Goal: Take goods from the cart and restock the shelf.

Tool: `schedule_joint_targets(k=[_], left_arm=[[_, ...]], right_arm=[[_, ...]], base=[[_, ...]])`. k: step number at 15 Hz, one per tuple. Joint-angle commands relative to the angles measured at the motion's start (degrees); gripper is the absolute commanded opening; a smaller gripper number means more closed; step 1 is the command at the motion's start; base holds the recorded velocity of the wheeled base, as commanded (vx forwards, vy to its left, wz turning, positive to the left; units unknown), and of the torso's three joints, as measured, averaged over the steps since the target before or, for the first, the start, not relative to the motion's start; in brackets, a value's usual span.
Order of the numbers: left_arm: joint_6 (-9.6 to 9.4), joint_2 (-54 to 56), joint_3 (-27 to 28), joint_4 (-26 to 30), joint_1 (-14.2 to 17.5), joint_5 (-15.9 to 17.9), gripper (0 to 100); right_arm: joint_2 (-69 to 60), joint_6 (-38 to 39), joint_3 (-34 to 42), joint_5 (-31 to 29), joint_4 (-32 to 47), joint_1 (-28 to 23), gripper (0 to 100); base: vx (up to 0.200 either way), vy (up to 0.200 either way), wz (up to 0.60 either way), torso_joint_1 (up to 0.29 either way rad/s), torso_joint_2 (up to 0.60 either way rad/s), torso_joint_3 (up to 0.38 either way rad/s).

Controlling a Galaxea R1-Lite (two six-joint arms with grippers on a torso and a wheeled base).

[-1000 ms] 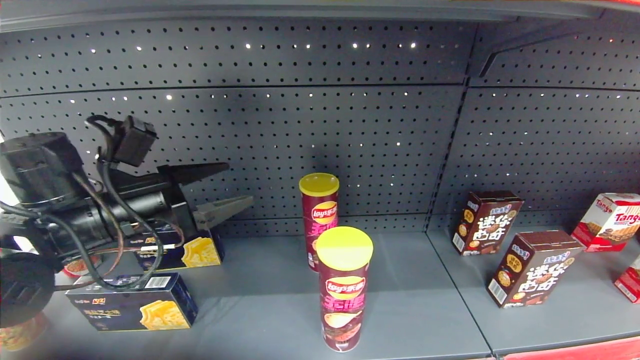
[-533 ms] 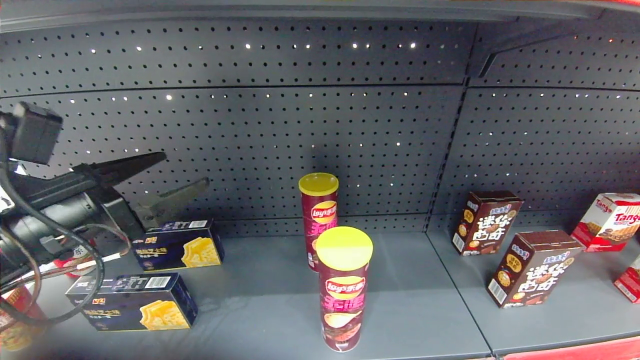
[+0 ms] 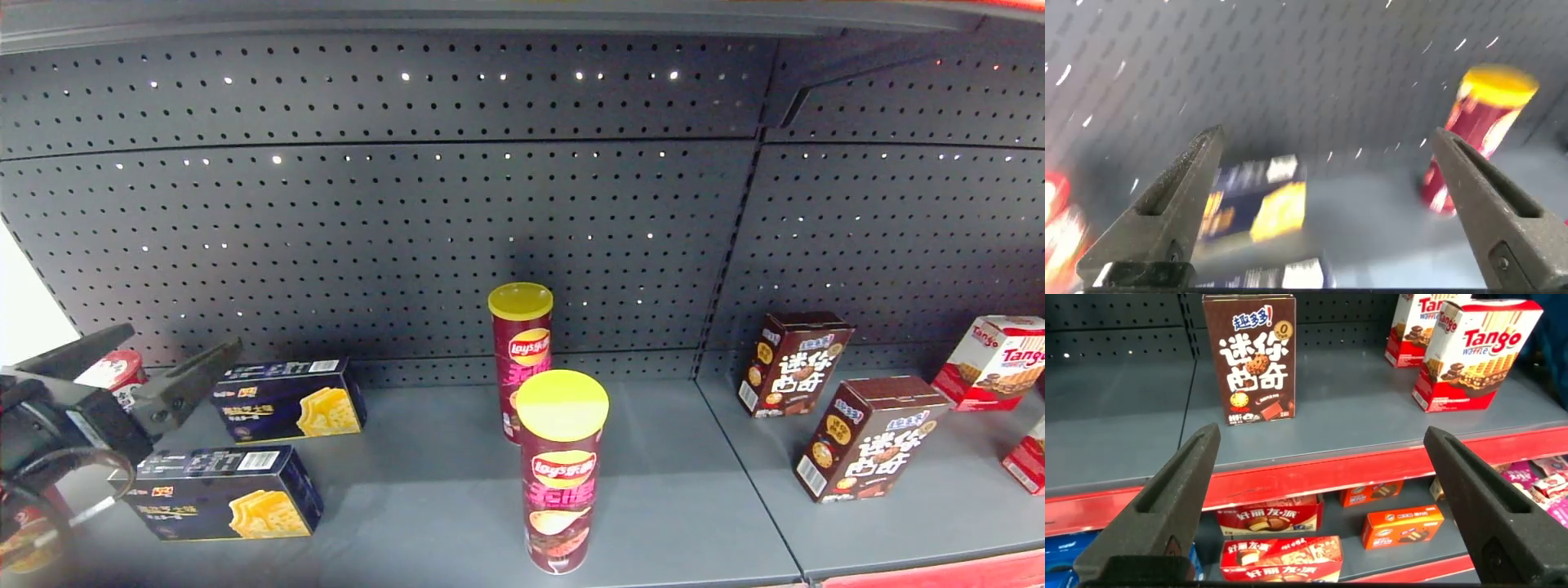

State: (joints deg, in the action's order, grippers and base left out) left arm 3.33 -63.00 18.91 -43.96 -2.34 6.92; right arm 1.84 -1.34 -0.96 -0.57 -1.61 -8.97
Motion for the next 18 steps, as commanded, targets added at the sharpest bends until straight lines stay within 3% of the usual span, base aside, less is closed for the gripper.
schedule_joint_targets(k=[1, 2, 4, 6, 8, 11, 15, 16, 18], left_arm=[[0.1, 15.0, -3.5, 13.7, 0.0, -5.7, 100], [0.8, 19.6, -4.4, 20.6, 0.0, -7.7, 100], [3.79, 27.1, -6.4, 28.8, 0.0, -10.1, 100], [3.62, 33.6, -7.9, 34.3, -0.1, -12.3, 100], [2.38, 44.4, -10.5, 45.2, -0.1, -14.0, 100], [1.59, 57.5, -12.1, 55.6, -0.1, -18.1, 100], [1.33, 59.0, -13.9, 52.0, -0.1, -17.4, 100], [0.19, 59.0, -16.0, 47.8, -0.1, -12.6, 100], [-2.1, 59.0, -18.6, 44.3, -0.1, -8.6, 100]], right_arm=[[0.1, -0.1, 0.0, 0.0, -0.1, 0.0, 100], [0.1, -0.1, 0.0, 0.0, -0.1, 0.0, 100], [0.1, -0.1, 0.0, 0.0, -0.1, 0.0, 100], [0.1, -0.1, 0.0, -0.1, -0.1, 0.0, 100], [0.1, -0.3, 0.0, 0.0, -0.1, 0.0, 100], [0.1, -0.2, 0.0, 0.0, -0.1, 0.0, 100], [0.1, -0.2, 0.0, 0.2, -0.1, 0.0, 100], [0.1, -0.2, 0.0, 0.2, -0.1, 0.0, 100], [0.1, -0.2, 0.0, 0.0, -0.1, 0.0, 100]], base=[[0.0, 0.0, 0.0, 0.0, 0.0, 0.0], [0.0, 0.0, 0.0, 0.0, 0.0, 0.0], [0.0, 0.0, 0.0, 0.0, 0.0, 0.0], [0.0, 0.0, 0.0, 0.0, 0.0, 0.0], [0.0, 0.0, 0.0, 0.0, 0.0, 0.0], [0.0, 0.0, 0.0, 0.0, 0.0, 0.0], [0.0, 0.0, 0.0, 0.0, 0.0, 0.0], [0.0, 0.0, 0.0, 0.0, 0.0, 0.0], [0.0, 0.0, 0.0, 0.0, 0.0, 0.0]])
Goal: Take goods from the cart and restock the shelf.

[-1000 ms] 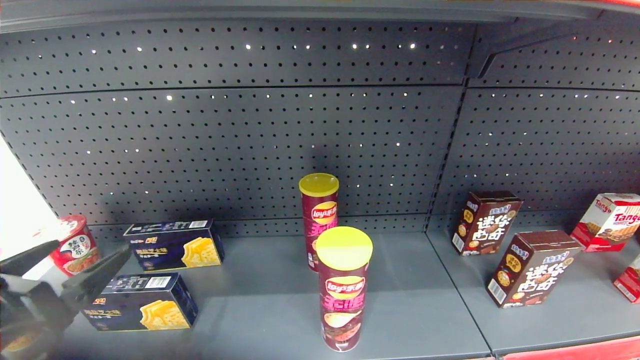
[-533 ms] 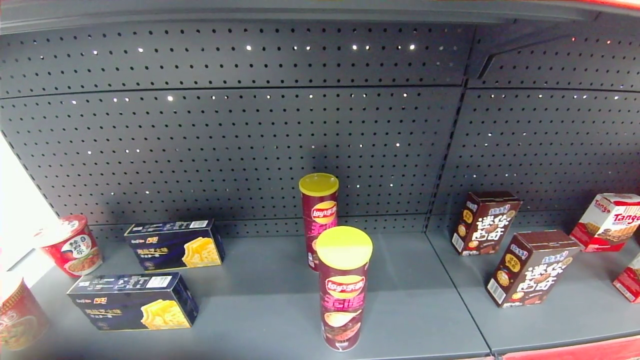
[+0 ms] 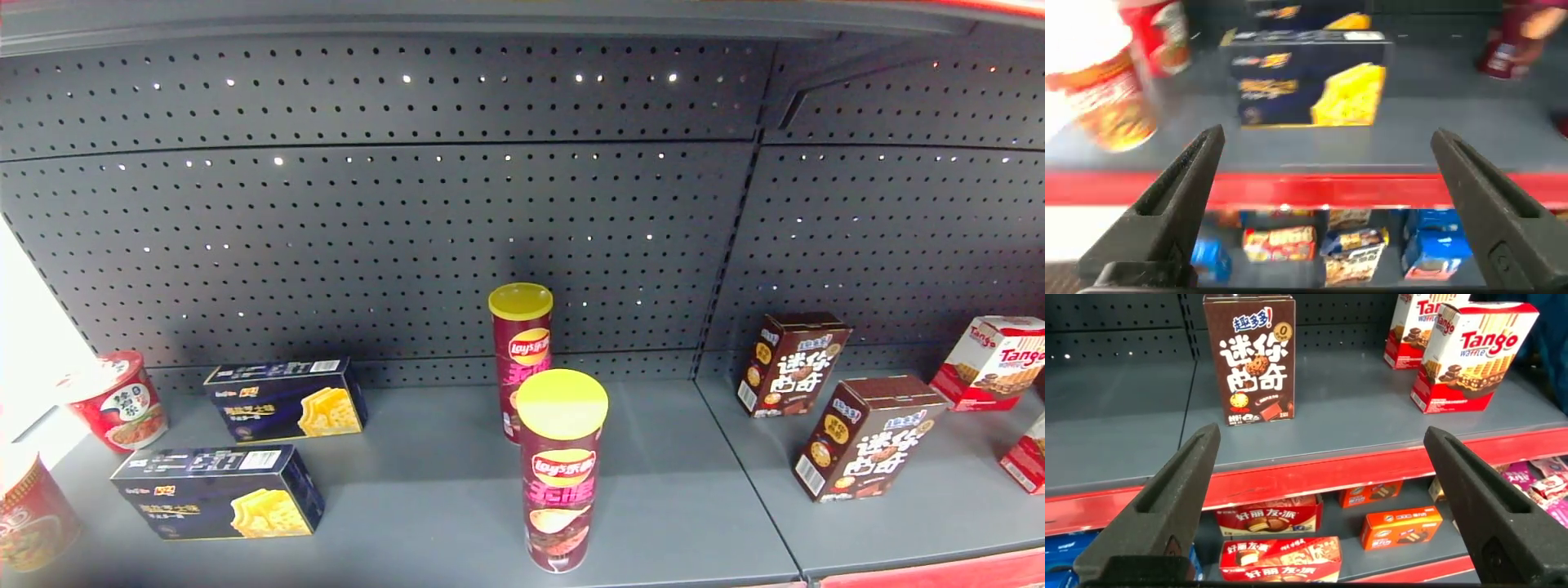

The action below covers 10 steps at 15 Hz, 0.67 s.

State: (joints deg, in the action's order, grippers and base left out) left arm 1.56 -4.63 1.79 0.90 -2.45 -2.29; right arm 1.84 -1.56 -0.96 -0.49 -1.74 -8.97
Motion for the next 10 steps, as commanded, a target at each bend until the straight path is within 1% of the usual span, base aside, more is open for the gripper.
schedule_joint_targets(k=[1, 2, 3, 4, 5, 6, 7, 8, 10], left_arm=[[-1.3, 0.7, -1.6, -0.7, 0.0, 1.9, 100], [-2.7, 0.7, -1.6, -0.6, 0.0, 2.6, 100], [-3.49, 0.7, -1.6, -0.6, 0.0, 3.3, 100], [-3.76, 0.7, -1.5, -0.6, 0.1, 1.7, 100], [-3.58, 0.8, -1.5, -0.6, 0.4, -1.0, 100], [-3.49, 0.9, -1.5, -0.6, 1.1, -1.3, 100], [-3.41, 1.0, -1.6, -0.6, 3.4, -1.3, 100], [-3.05, 2.1, -1.6, -0.6, 3.2, -1.1, 100], [-2.97, 4.6, -1.7, -0.7, 2.5, -1.0, 100]], right_arm=[[0.1, -0.1, 0.0, 0.0, 0.0, 0.0, 100], [0.1, -0.1, 0.0, 0.0, 0.0, 0.0, 100], [0.1, -0.2, 0.0, 0.1, 0.0, 0.0, 100], [0.1, -0.1, 0.0, 0.1, 0.0, 0.0, 100], [0.1, -0.1, 0.0, 0.1, 0.0, 0.0, 100], [0.1, -0.1, 0.0, 0.1, 0.0, 0.0, 100], [0.1, 0.0, 0.0, 0.2, 0.1, 0.0, 100], [0.1, 0.0, 0.0, 0.2, 0.1, 0.0, 100], [0.1, 0.0, 0.0, 0.2, 0.1, 0.0, 100]], base=[[0.0, 0.0, 0.0, 0.0, 0.0, 0.0], [0.0, 0.0, 0.0, 0.0, 0.0, 0.0], [0.0, 0.0, 0.0, 0.0, 0.0, 0.0], [0.0, 0.0, 0.0, 0.0, 0.0, 0.0], [0.0, 0.0, 0.0, 0.0, 0.0, 0.0], [0.0, 0.0, 0.0, 0.0, 0.0, 0.0], [0.0, 0.0, 0.0, 0.0, 0.0, 0.0], [0.0, 0.0, 0.0, 0.0, 0.0, 0.0], [0.0, 0.0, 0.0, 0.0, 0.0, 0.0]])
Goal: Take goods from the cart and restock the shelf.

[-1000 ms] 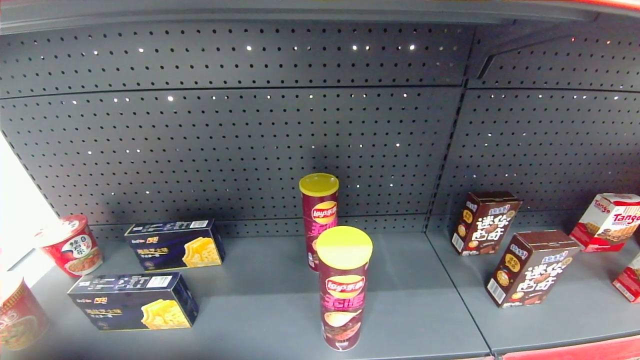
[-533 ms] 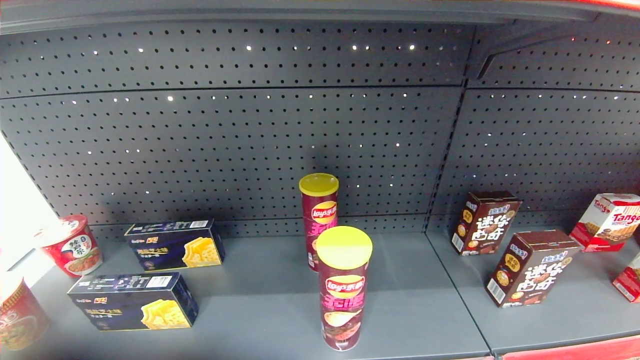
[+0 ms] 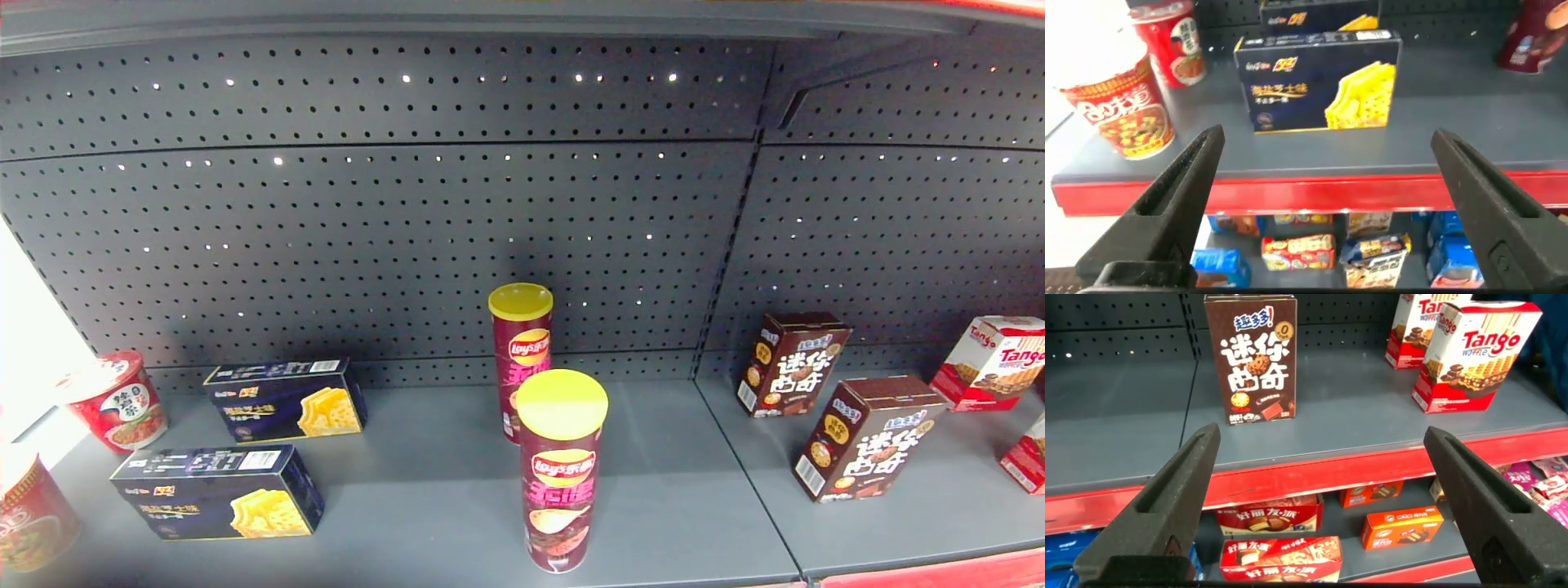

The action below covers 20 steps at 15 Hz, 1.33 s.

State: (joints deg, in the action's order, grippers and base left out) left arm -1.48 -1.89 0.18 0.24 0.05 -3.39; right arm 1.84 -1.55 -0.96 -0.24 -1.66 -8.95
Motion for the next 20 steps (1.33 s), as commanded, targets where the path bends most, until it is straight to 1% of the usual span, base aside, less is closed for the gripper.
schedule_joint_targets(k=[1, 2, 3, 5, 7, 11, 13, 14, 16, 18, 20], left_arm=[[0.51, 1.9, -0.1, -0.1, 0.0, -0.4, 100], [1.3, 1.9, -0.1, -0.1, 0.0, -0.4, 100], [2.97, 1.9, -0.1, -0.2, 0.0, -0.5, 100], [3.67, 1.9, -0.1, -0.2, 0.0, -0.5, 100], [3.67, 1.9, 0.0, -0.2, 0.0, -0.3, 100], [3.58, 1.9, -0.1, -0.2, 0.0, -0.4, 100], [1.74, 1.9, -0.1, -0.2, 0.0, -0.6, 100], [1.91, 1.9, -0.1, -0.2, 0.0, -0.6, 100], [3.76, 1.9, 0.0, -0.2, 0.0, -0.2, 100], [3.94, 1.9, 0.0, -0.2, 0.0, -0.3, 100], [3.94, 1.9, -0.1, -0.2, 0.0, -0.3, 100]], right_arm=[[0.1, 0.1, 0.0, 0.0, 0.0, 0.0, 100], [0.1, 0.2, 0.0, 0.0, 0.0, 0.0, 100], [0.1, 0.2, 0.0, 0.1, 0.0, 0.0, 100], [0.1, 0.2, 0.0, 0.2, 0.0, 0.0, 100], [0.1, 0.2, 0.0, 1.2, 0.0, 0.0, 100], [0.1, 0.2, 0.0, 1.3, 0.0, 0.0, 100], [0.1, 0.2, 0.0, 1.3, 0.0, 0.0, 100], [0.1, 0.1, 0.0, 1.3, 0.0, 0.0, 100], [0.1, -1.3, 0.0, 1.3, 0.0, 0.0, 100], [0.1, -5.0, 0.0, 1.0, -0.1, 0.0, 100], [0.1, -6.1, -0.1, 2.3, 0.3, 0.0, 100]], base=[[0.0, 0.0, 0.0, 0.0, 0.0, 0.0], [0.0, 0.0, 0.0, 0.0, 0.0, 0.0], [0.0, 0.0, 0.0, 0.0, 0.0, 0.0], [0.0, 0.0, 0.0, 0.0, 0.0, 0.0], [0.0, 0.0, 0.0, 0.0, 0.0, 0.0], [0.0, 0.0, 0.0, 0.0, 0.0, 0.0], [0.0, 0.0, 0.0, 0.0, 0.0, 0.0], [0.0, 0.0, 0.0, 0.0, 0.0, 0.0], [0.0, 0.0, 0.0, 0.0, 0.0, 0.0], [0.0, 0.0, 0.0, 0.0, 0.0, 0.0], [0.0, 0.0, 0.0, 0.0, 0.0, 0.0]])
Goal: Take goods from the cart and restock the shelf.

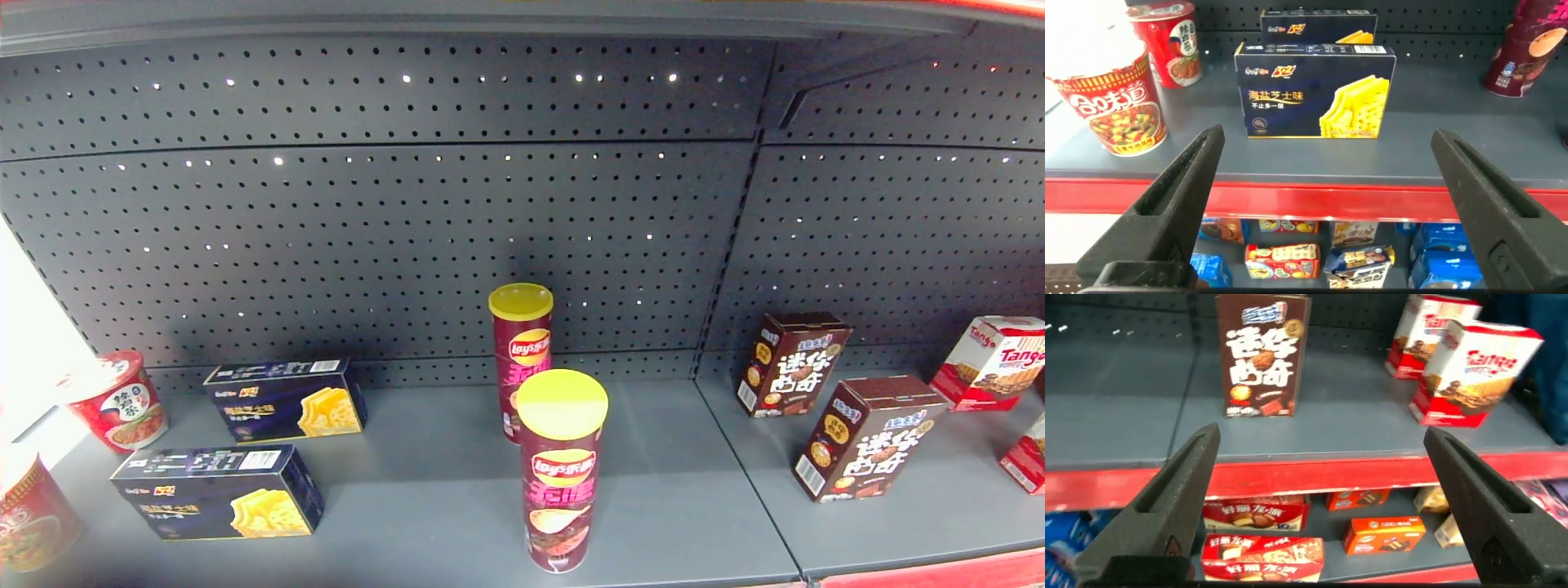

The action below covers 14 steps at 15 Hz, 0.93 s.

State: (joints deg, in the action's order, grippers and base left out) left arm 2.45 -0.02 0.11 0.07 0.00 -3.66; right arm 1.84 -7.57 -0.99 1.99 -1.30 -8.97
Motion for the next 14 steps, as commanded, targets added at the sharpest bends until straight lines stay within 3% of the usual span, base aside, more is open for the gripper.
schedule_joint_targets(k=[1, 4, 7, 9, 13, 14], left_arm=[[0.01, 0.0, 0.1, 0.0, 0.0, 0.0, 100], [0.01, 0.0, 0.1, 0.0, 0.0, 0.0, 100], [0.01, 0.0, 0.0, 0.0, 0.0, 0.0, 100], [0.01, 0.0, 0.0, 0.0, 0.0, 0.0, 100], [0.01, 0.0, 0.1, 0.0, 0.0, 0.0, 100], [0.01, 0.0, 0.1, 0.0, 0.0, 0.0, 100]], right_arm=[[0.1, 0.2, -0.6, 0.9, 1.7, 0.3, 100], [0.1, 5.5, -0.5, 1.0, 1.7, 0.3, 100], [0.1, 5.2, -0.5, 1.1, 1.7, 0.3, 100], [6.5, 4.6, -13.3, 1.4, 3.9, 0.7, 100], [16.5, 4.8, -24.4, 6.3, 10.2, 5.5, 100], [18.7, 4.9, -27.5, 8.5, 14.1, 8.9, 100]], base=[[0.0, 0.0, 0.0, 0.0, 0.0, 0.0], [0.0, 0.0, 0.0, 0.0, 0.0, 0.0], [0.0, 0.0, 0.0, 0.0, 0.0, 0.0], [0.0, 0.0, 0.0, 0.0, 0.0, 0.0], [0.0, 0.0, 0.0, 0.0, 0.0, 0.0], [0.0, 0.0, 0.0, 0.0, 0.0, 0.0]])
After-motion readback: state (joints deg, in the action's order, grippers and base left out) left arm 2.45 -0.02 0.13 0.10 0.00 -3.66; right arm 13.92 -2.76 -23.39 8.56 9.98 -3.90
